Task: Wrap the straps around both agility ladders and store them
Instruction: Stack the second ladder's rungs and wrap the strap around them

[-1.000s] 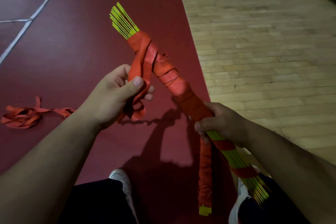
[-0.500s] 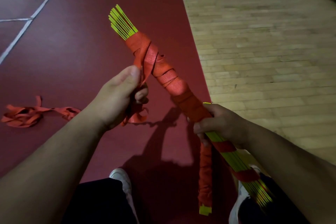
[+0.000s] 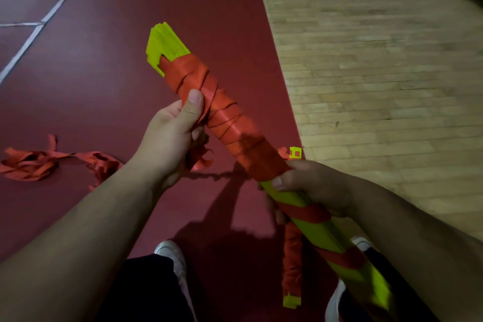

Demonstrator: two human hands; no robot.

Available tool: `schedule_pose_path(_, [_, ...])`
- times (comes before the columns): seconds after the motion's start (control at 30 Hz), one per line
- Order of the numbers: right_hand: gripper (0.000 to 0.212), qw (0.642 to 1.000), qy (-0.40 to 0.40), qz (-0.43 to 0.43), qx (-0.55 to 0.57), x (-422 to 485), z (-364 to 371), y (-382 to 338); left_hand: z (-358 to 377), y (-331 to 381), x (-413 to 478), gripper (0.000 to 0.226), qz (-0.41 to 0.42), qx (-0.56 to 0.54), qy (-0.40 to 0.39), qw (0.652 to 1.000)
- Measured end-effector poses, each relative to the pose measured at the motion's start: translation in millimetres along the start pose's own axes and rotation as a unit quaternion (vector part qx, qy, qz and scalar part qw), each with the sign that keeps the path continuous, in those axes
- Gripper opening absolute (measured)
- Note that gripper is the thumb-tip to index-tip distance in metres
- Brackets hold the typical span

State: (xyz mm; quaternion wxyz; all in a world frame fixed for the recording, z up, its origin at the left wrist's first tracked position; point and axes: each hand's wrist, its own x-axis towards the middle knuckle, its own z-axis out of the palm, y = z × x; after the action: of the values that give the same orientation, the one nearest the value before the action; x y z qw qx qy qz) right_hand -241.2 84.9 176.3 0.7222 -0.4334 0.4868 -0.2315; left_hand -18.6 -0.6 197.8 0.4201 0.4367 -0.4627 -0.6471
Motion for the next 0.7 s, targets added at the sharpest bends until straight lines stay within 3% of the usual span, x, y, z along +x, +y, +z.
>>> schedule_pose_path(0.13, [0.040,0.974,0.114,-0.019,-0.194,5.5,5.0,0.3,6.5,-1.1,-1.7,0.053,0.000,0.029,0.035,0.999])
schedule_pose_path(0.23, [0.056,0.928,0.215,-0.025,-0.305,8.8,-0.3,4.3,9.7,-2.8,-2.8,0.050,-0.003,0.043,0.048,0.998])
schedule_pose_path(0.5, [0.062,0.903,0.244,-0.033,-0.353,13.8,-4.1,8.9,7.0,-4.9,1.7,0.039,-0.032,0.020,0.072,0.997])
schedule_pose_path(0.7, [0.044,0.877,0.291,-0.046,-0.379,13.9,-5.9,15.4,5.7,-5.9,1.4,0.057,-0.033,0.084,0.005,0.996])
